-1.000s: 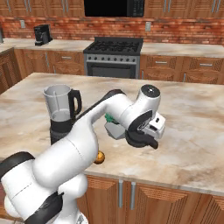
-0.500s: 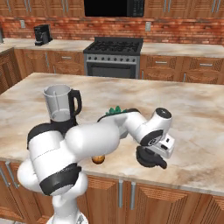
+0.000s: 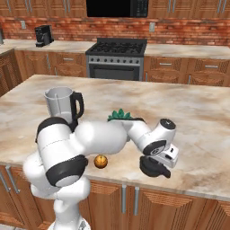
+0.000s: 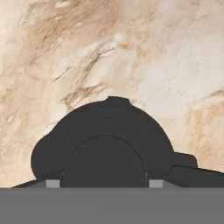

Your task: Open the blender lid, put the orange in the blender, close the lid, and start the blender.

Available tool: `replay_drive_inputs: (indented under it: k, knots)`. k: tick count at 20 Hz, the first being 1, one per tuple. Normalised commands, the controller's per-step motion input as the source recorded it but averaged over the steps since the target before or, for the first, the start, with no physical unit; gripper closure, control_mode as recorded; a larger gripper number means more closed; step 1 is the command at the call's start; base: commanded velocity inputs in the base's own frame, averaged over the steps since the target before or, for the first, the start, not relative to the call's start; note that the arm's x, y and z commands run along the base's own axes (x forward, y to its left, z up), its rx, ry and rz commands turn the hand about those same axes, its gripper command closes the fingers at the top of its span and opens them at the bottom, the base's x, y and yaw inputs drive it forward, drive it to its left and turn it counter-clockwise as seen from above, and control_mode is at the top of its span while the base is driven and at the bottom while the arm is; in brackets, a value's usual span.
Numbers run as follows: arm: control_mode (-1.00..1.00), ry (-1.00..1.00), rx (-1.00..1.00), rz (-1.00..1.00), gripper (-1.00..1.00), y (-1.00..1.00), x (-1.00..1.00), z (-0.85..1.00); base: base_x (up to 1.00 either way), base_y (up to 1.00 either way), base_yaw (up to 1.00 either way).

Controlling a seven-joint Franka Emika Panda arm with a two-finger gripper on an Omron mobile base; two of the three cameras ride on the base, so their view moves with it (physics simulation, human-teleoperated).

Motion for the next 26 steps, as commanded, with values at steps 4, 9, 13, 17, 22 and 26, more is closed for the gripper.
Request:
replay_drive_inputs:
  k: [4, 9, 13, 17, 22, 26]
  knots:
    - [-1.00, 0.00, -0.10, 0.00, 1.00, 0.20, 0.36, -0.24, 0.00, 0.00, 0.00]
    - [-1.00, 0.00, -0.02, 0.00, -1.00, 0.22, 0.13, -0.26, 0.00, 0.00, 0.00]
    - [-1.00, 0.00, 0.00, 0.00, -1.00, 0.23, -0.14, -0.09, 0.00, 0.00, 0.00]
    - [-1.00, 0.00, -0.01, 0.00, -1.00, 0.28, -0.02, 0.03, 0.00, 0.00, 0.00]
    - [-1.00, -0.03, -0.02, 0.00, -1.00, 0.09, -0.01, 0.25, 0.00, 0.00, 0.00]
    - [-1.00, -0.08, -0.03, 0.00, -1.00, 0.33, -0.51, 0.46, 0.00, 0.00, 0.00]
